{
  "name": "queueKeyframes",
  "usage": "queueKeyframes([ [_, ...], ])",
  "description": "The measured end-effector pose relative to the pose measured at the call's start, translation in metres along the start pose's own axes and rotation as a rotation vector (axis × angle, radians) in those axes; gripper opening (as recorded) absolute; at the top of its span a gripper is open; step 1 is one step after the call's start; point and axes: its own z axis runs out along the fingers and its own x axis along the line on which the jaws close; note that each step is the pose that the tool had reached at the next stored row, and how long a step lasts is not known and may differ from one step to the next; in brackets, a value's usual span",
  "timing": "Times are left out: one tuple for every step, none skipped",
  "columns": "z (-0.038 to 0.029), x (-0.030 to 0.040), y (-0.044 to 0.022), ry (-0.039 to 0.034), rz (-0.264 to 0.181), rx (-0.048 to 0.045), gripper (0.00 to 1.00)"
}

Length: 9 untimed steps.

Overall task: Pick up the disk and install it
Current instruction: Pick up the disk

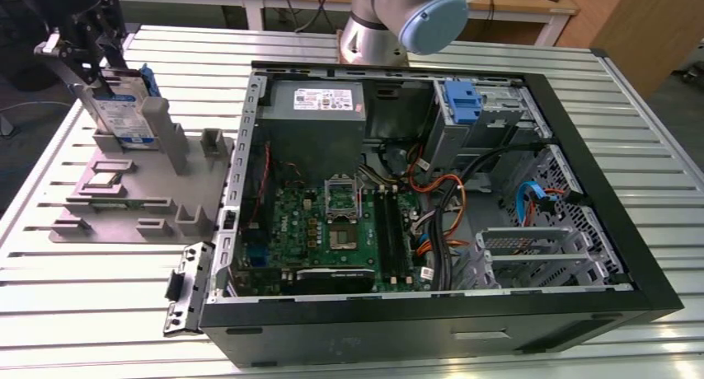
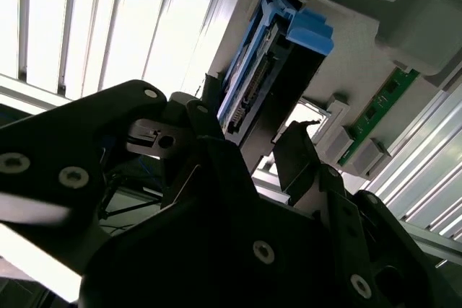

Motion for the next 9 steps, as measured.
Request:
queueKeyframes([
  [0.0,0.0,0.0,0.0,0.0,0.0,0.56],
  [0.0,0.0,0.0,0.0,0.0,0.0,0.56],
  [-0.0001,0.0,0.0,-0.0001,0.0,0.0001,0.56],
  [-0.0001,0.0,0.0,0.0,0.0,0.0,0.56],
  [-0.0002,0.0,0.0,0.0,0.0,0.0,0.56],
  [-0.0002,0.0,0.0,0.0,0.0,0.0,0.56],
  [-0.0002,0.0,0.0,0.0,0.0,0.0,0.56],
  [-0.0002,0.0,0.0,0.0,0.0,0.0001,0.56],
  [-0.0002,0.0,0.0,0.0,0.0,0.0,0.56],
])
